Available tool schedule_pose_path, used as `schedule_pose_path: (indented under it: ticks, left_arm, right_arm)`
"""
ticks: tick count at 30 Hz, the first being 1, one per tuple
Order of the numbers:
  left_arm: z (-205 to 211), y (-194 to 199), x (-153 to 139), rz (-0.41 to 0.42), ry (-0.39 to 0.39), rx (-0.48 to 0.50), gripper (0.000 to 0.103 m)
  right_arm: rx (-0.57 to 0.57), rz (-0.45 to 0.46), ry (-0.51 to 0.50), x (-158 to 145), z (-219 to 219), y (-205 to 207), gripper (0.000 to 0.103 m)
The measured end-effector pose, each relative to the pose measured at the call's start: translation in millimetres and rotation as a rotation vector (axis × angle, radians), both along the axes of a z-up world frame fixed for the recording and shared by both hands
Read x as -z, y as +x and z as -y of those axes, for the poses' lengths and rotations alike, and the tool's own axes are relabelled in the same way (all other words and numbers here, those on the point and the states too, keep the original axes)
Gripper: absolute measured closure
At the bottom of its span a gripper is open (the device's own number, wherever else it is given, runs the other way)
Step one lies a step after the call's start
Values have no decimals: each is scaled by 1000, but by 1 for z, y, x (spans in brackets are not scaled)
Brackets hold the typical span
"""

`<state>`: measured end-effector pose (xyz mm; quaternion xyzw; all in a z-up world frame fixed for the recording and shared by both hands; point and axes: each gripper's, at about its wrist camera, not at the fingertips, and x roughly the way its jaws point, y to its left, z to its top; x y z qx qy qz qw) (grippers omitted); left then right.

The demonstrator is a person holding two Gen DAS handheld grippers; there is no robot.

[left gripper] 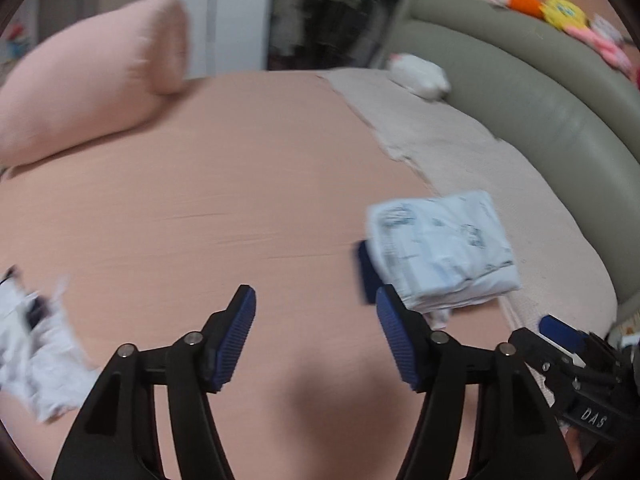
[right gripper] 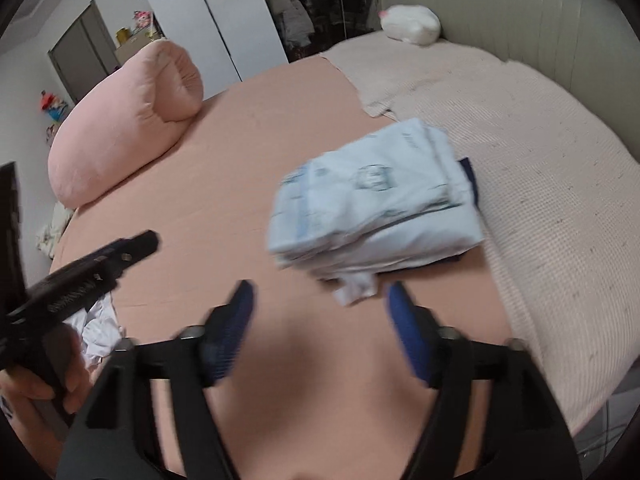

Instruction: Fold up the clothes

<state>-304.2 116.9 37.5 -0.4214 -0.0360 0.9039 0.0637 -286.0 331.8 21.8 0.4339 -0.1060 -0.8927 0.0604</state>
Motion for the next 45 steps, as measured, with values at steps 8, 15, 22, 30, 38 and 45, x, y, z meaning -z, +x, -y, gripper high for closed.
schedule_pose_path:
  ticks: [8,15,22,30,38,45]
  left_arm:
    - [91,99,-46,-82,-41,-149,32]
    - [129,171,-58,-121,-38,-207,30]
    - [149,199,-56,-127,-18,-241,30]
    - [152,240,-28,-77,-28,-274,29]
    - [137,289,-8,-47,-47,-259,29]
    - [125,311,-8,-62,-76,-250,29]
  right_arm:
    - [-158,8,-44,-35,104,60,7]
    - [-220,13,58,-40,161,127,3]
    - [-194,-42,114,-53,174,171,3]
    - [-90,-180,224,-55,164,206,3]
    - [-120,-45,207,-9,145,247,3]
    - [-136,-41,196,-10,134,282,3]
